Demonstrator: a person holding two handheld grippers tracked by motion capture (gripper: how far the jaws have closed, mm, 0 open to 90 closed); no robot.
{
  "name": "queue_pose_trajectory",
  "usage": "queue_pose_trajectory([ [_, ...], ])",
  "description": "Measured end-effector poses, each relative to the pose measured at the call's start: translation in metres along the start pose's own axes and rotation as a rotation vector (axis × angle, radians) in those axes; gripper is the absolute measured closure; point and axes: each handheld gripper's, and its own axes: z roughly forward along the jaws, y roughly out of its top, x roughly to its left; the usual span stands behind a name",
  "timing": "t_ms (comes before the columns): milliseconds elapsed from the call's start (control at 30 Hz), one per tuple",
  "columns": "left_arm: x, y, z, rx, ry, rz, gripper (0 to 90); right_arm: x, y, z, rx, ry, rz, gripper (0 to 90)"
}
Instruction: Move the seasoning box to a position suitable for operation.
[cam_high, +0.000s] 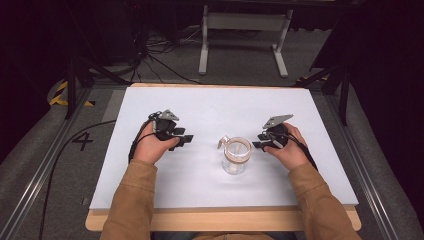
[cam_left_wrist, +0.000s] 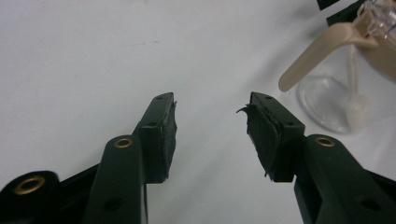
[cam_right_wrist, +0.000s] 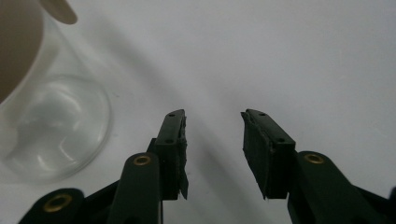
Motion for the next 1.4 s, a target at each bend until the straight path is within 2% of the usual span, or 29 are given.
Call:
queue_pose_trajectory([
  [67,-0.002,0.001,0.000,0.005,-0.016,0.012,50.5,0.001,-0.006,-0.005,-0.035,0.028,-0.016,61.5],
  [133,-0.005,0.002,0.000,0.002,-0.055,0.000,48.1,0.003,-0.010,-0.009,-0.053,0.037,-0.027,63.4],
  [200,-0.008,0.004,-0.003,-0.047,-0.159,-0.069,47.1,0.003,-0.013,-0.013,-0.042,0.002,-0.036,67.9],
  [233,-0.008,0.004,-0.003,-0.047,-0.159,-0.069,46.8,0.003,-0.013,-0.013,-0.042,0.002,-0.036,67.9],
  [267,-0.010,0.006,-0.007,-0.076,-0.196,-0.099,46.8,0.003,-0.014,-0.014,-0.043,-0.003,-0.036,69.4],
  [300,-0.012,0.007,-0.010,-0.099,-0.185,-0.099,46.6,0.003,-0.015,-0.016,-0.059,0.010,-0.030,70.4],
  [400,-0.016,0.010,-0.014,-0.086,-0.086,-0.038,43.9,0.004,-0.017,-0.021,-0.095,0.046,-0.030,71.0],
  [467,-0.018,0.010,-0.014,-0.076,-0.071,-0.015,42.0,0.004,-0.017,-0.023,-0.102,0.055,-0.028,70.7],
  [533,-0.019,0.010,-0.013,-0.088,-0.052,0.018,42.2,0.004,-0.019,-0.023,-0.107,0.063,-0.020,70.5],
  [600,-0.020,0.011,-0.012,-0.087,-0.039,0.049,45.5,0.005,-0.020,-0.023,-0.107,0.068,-0.016,70.2],
  [633,-0.021,0.013,-0.011,-0.084,-0.032,0.051,47.0,0.005,-0.022,-0.024,-0.108,0.067,-0.012,70.2],
  [667,-0.023,0.014,-0.011,-0.090,-0.034,0.057,49.7,0.005,-0.023,-0.024,-0.106,0.068,-0.010,70.2],
  [700,-0.024,0.016,-0.011,-0.075,-0.048,0.080,53.7,0.006,-0.024,-0.024,-0.102,0.069,-0.004,70.2],
  [733,-0.026,0.017,-0.010,-0.069,-0.066,0.076,60.6,0.006,-0.025,-0.025,-0.105,0.066,-0.002,70.2],
  [800,-0.031,0.020,-0.008,-0.012,-0.118,0.071,72.2,0.007,-0.027,-0.028,-0.106,0.070,0.003,70.0],
  [833,-0.034,0.021,-0.006,0.008,-0.134,0.068,75.2,0.007,-0.028,-0.029,-0.110,0.072,0.007,69.7],
  [900,-0.039,0.023,-0.001,0.038,-0.137,0.071,76.8,0.008,-0.029,-0.031,-0.113,0.082,0.015,69.7],
  [1033,-0.046,0.025,0.010,0.093,-0.092,0.119,78.2,0.009,-0.031,-0.036,-0.121,0.079,0.019,69.7],
  [1167,-0.048,0.025,0.023,0.112,-0.121,0.132,79.9,0.010,-0.033,-0.040,-0.128,0.079,0.027,69.3],
  [1233,-0.049,0.025,0.029,0.105,-0.135,0.139,82.4,0.011,-0.034,-0.042,-0.129,0.081,0.028,69.2],
  [1400,-0.051,0.026,0.043,0.121,-0.139,0.162,85.0,0.012,-0.039,-0.044,-0.127,0.080,0.034,68.5],
])
